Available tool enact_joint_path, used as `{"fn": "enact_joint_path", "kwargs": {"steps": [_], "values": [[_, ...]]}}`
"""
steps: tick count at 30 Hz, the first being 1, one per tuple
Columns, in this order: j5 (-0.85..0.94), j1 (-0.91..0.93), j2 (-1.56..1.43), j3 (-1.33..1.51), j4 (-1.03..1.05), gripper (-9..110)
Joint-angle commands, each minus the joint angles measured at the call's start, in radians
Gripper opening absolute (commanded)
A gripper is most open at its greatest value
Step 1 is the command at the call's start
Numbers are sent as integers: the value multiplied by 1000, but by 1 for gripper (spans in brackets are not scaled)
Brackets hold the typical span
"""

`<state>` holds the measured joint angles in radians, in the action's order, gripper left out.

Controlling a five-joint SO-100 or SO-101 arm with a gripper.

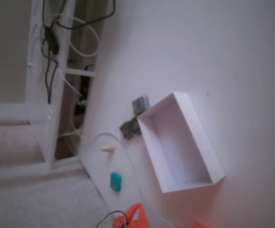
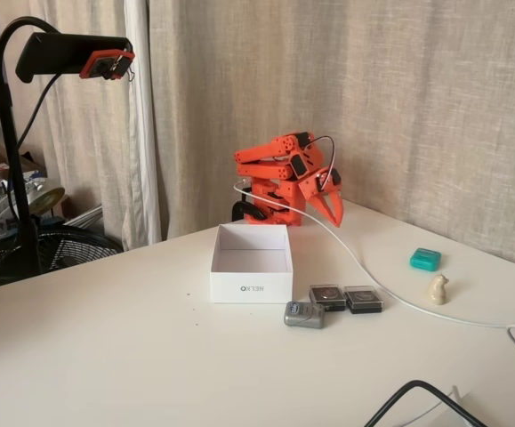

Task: Grasp the green cube and put it in the bin.

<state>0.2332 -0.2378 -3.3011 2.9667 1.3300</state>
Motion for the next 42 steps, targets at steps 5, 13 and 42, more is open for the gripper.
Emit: {"fn": "enact_joint_path", "kwargs": {"steps": [5, 13, 42], "values": [[5, -5, -9, -25, 3, -8], [18, -46, 20, -29, -11, -7], [61, -61, 1684, -1345, 89, 31]]}}
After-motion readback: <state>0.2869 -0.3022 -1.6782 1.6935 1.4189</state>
